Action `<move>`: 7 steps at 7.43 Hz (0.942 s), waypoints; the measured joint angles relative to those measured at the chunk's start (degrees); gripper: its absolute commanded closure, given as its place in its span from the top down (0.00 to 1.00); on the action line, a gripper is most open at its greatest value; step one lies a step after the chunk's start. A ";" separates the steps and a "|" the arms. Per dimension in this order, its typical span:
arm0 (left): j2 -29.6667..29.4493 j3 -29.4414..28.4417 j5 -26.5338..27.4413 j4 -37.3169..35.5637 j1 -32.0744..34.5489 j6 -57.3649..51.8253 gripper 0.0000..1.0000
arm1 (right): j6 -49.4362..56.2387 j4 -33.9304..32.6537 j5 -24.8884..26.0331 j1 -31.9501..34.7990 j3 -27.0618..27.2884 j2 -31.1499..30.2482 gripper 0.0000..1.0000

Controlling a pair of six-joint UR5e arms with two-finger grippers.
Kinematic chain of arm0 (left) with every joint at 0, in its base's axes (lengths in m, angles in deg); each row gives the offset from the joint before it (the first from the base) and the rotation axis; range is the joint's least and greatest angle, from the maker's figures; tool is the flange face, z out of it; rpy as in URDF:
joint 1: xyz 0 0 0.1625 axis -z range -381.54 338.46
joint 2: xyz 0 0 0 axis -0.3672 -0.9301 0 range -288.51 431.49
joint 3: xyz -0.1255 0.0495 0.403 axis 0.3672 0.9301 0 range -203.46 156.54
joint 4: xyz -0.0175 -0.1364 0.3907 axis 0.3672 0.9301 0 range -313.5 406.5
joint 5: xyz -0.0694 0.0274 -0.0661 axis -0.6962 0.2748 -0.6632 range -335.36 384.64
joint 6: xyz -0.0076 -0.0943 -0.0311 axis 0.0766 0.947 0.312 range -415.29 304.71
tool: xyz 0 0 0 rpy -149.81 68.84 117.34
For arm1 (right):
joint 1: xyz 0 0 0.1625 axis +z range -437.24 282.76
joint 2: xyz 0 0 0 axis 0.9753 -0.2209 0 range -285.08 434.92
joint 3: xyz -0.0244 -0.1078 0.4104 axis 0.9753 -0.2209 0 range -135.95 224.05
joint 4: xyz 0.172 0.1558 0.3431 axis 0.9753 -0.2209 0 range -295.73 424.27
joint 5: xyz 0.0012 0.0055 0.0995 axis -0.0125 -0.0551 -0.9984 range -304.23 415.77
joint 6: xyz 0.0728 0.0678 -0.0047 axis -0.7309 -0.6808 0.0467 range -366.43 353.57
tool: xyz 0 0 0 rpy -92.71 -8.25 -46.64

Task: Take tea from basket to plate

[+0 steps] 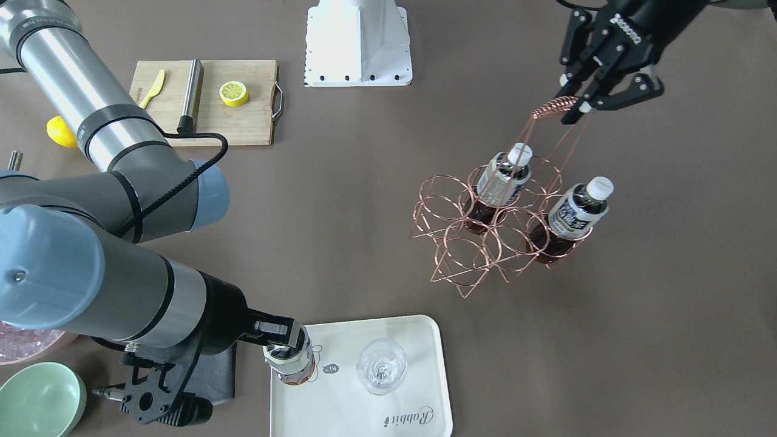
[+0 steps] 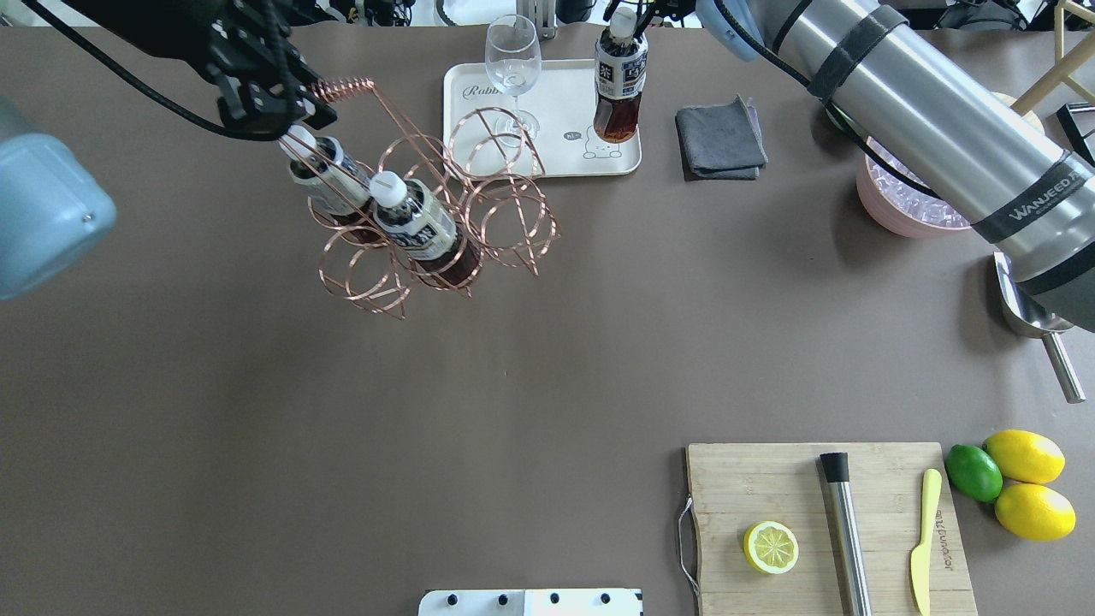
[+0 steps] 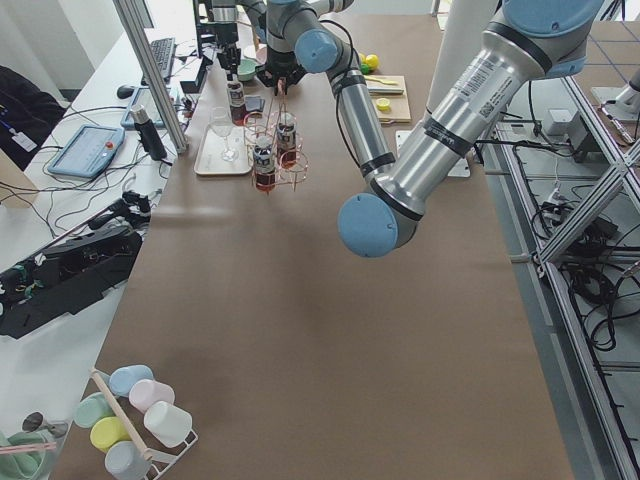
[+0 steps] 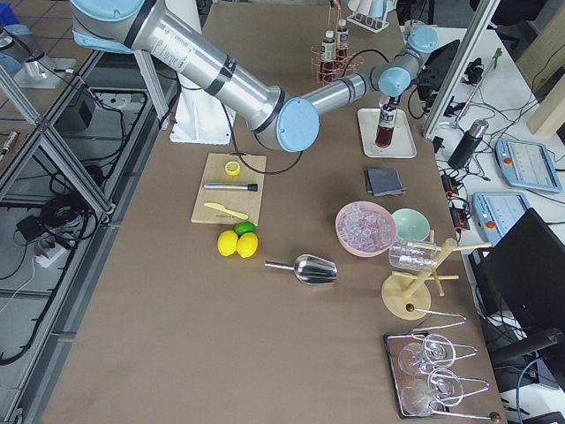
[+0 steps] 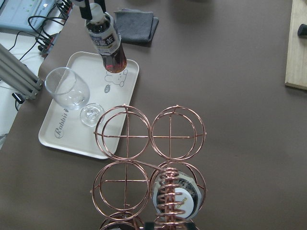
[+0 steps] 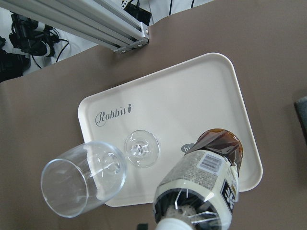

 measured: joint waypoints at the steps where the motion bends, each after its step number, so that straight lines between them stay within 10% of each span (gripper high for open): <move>1: 3.23 -0.42 -1.04 -0.01 3.92 -4.93 0.00 | 0.02 1.38 2.21 -0.88 -0.82 0.54 0.00; 5: 11.21 -4.26 -2.63 0.07 15.97 -28.70 0.00 | 0.10 2.42 8.01 -3.06 -2.51 2.20 0.04; 7: 10.56 -11.25 -2.43 2.33 17.96 -41.25 0.00 | 0.24 3.05 8.59 -3.36 -2.64 2.19 0.55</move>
